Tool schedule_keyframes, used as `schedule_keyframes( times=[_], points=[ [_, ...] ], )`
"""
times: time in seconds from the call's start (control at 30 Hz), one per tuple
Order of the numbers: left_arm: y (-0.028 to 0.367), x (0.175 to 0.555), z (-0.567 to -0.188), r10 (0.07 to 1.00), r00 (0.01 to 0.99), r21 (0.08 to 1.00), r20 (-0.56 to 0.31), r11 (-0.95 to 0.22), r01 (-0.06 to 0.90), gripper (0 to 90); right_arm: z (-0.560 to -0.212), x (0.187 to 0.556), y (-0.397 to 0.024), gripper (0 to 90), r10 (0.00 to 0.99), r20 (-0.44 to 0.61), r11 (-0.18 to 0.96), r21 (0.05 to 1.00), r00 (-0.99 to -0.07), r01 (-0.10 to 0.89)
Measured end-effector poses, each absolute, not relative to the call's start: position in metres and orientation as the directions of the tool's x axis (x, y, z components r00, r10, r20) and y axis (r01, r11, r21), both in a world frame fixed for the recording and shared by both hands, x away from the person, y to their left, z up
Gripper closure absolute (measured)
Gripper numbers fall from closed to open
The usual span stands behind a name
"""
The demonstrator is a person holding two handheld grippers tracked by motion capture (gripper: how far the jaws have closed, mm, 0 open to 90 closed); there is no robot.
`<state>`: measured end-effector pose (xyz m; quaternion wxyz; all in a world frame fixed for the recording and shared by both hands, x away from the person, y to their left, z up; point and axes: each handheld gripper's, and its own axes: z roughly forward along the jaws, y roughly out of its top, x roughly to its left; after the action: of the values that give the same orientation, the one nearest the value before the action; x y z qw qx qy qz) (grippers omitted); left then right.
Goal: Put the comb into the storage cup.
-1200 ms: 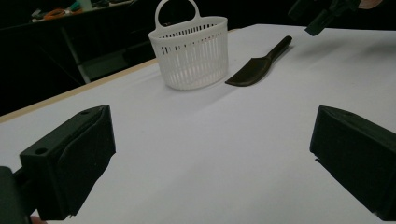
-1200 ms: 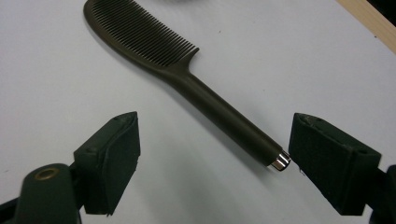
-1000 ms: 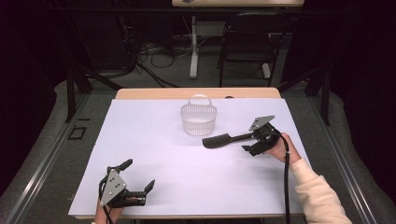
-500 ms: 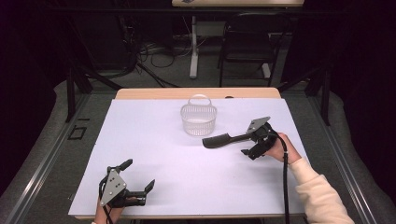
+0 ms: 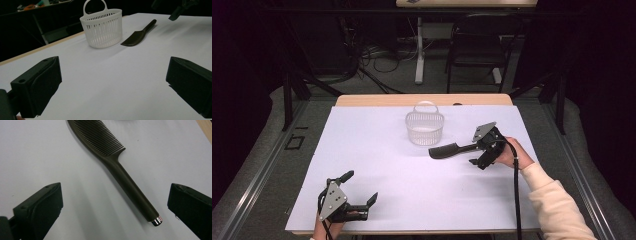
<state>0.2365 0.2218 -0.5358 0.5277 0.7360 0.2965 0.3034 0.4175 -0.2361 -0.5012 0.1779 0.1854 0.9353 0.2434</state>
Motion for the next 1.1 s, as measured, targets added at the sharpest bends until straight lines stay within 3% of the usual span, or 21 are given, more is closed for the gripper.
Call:
schedule_keyframes(
  times=[0.67,1.1],
  points=[
    [0.222,0.236,-0.536,0.755,0.642,0.957,0.134,-0.267,0.115,0.0,-0.493,0.434,-0.227,0.0,0.322,-0.270,0.872,0.457,-0.908,0.174],
    [0.222,0.236,-0.536,0.755,0.642,0.957,0.133,-0.267,0.116,0.0,-0.503,0.445,-0.211,0.1,0.223,-0.274,0.927,0.355,-0.935,0.117]
  ],
)
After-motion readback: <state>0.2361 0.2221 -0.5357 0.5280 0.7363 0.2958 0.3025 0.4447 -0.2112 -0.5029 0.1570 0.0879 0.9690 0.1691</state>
